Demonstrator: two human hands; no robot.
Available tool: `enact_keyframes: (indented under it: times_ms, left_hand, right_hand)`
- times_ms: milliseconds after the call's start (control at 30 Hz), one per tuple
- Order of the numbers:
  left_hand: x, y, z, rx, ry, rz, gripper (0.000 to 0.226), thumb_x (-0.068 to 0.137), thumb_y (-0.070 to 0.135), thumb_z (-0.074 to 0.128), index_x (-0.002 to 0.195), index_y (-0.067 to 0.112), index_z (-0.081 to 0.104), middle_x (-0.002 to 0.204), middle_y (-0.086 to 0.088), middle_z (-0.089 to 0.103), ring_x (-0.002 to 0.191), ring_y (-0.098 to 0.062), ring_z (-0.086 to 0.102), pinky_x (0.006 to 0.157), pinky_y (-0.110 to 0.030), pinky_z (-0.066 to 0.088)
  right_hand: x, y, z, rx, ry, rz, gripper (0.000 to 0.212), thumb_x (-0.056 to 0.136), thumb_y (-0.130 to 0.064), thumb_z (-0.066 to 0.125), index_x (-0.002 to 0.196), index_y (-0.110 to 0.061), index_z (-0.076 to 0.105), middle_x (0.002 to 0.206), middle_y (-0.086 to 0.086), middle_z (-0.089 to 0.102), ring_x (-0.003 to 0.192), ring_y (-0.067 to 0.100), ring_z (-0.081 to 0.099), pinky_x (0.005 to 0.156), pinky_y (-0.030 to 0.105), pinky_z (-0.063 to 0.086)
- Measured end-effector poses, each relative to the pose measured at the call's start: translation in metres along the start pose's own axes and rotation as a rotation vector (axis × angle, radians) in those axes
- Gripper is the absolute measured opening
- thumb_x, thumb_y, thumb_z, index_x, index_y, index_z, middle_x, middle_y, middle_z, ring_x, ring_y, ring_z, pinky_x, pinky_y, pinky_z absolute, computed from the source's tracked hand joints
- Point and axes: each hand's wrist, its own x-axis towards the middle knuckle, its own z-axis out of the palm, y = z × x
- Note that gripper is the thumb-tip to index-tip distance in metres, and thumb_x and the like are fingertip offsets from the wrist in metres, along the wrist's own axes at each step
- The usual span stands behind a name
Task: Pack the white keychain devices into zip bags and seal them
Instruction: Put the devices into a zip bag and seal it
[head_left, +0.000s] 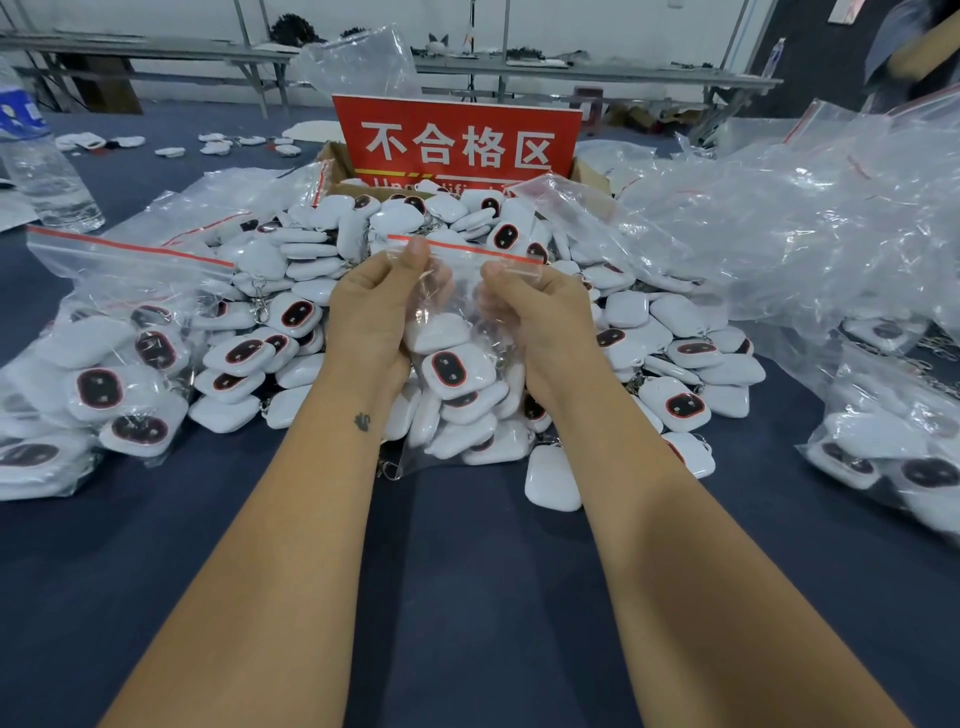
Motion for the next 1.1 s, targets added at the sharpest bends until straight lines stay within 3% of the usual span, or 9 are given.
enact_keyframes:
  times_ms: [100,333,433,600,867,1033,1100]
  left_hand:
    - [-0.0015,0.002,-0.0002,0.058,-0.052,-0.052,0.013,0.079,0.017,0.075,0.076,0.007,0.068,0.071,-0.005,0.072,0.066,-0.014,0.069,0.063,-0.03,0.059]
    - [-0.0053,-0.0003,0.0022,0.237,-0.07,-0.044,0.006,0.084,0.011,0.074,0.082,0.006,0.071,0.077,-0.008,0.073,0.071,-0.022,0.068,0.075,-0.039,0.059]
    - [-0.0054,-0.0011,0.0028,0.246,-0.066,-0.032,0.007,0.083,0.011,0.075,0.079,0.006,0.071,0.076,-0.009,0.072,0.076,-0.028,0.066,0.079,-0.042,0.058]
    - [-0.0062,-0.0027,0.0023,0.257,-0.095,-0.005,0.016,0.084,0.01,0.074,0.068,0.013,0.074,0.073,-0.007,0.073,0.073,-0.023,0.067,0.076,-0.038,0.059]
    - [-0.0074,-0.0024,0.0016,0.276,-0.261,0.007,0.011,0.081,0.011,0.073,0.072,0.014,0.078,0.074,-0.006,0.075,0.069,-0.016,0.071,0.065,-0.028,0.057]
    - [-0.0054,-0.0053,0.0013,0.305,-0.192,0.057,0.003,0.084,0.006,0.072,0.084,0.006,0.075,0.084,-0.015,0.075,0.082,-0.029,0.071,0.083,-0.042,0.057]
    - [-0.0062,-0.0056,0.0031,0.321,-0.165,0.068,0.007,0.087,0.005,0.07,0.083,0.008,0.074,0.083,-0.013,0.075,0.083,-0.029,0.071,0.085,-0.043,0.057]
  right_hand:
    - [-0.0018,-0.0013,0.0003,-0.018,-0.009,-0.025,0.004,0.088,-0.005,0.071,0.089,-0.002,0.069,0.063,0.003,0.068,0.054,0.011,0.062,0.055,0.022,0.053]
    - [-0.0031,-0.0004,0.0021,-0.033,0.004,-0.039,0.009,0.085,-0.005,0.074,0.079,-0.011,0.072,0.071,0.005,0.069,0.064,0.019,0.063,0.071,0.038,0.053]
    - [-0.0026,-0.0001,0.0026,-0.066,0.027,-0.046,0.014,0.084,-0.006,0.075,0.075,-0.015,0.07,0.068,0.003,0.068,0.061,0.017,0.061,0.067,0.035,0.052]
    - [-0.0015,0.0009,0.0004,-0.045,-0.029,-0.046,0.005,0.085,-0.007,0.074,0.082,-0.011,0.073,0.076,0.008,0.072,0.072,0.024,0.064,0.075,0.041,0.052]
    - [-0.0007,0.0028,-0.0013,-0.094,-0.045,-0.122,0.004,0.082,-0.009,0.075,0.086,-0.011,0.075,0.084,0.013,0.075,0.08,0.032,0.069,0.085,0.058,0.055]
    - [-0.001,0.0026,0.0007,-0.101,-0.047,-0.12,0.006,0.083,-0.008,0.076,0.088,-0.007,0.073,0.077,0.011,0.074,0.074,0.031,0.067,0.083,0.057,0.055]
    - [-0.0004,0.0026,0.0013,-0.108,-0.045,-0.109,0.005,0.085,-0.008,0.075,0.089,-0.006,0.072,0.076,0.01,0.073,0.072,0.027,0.067,0.08,0.049,0.057]
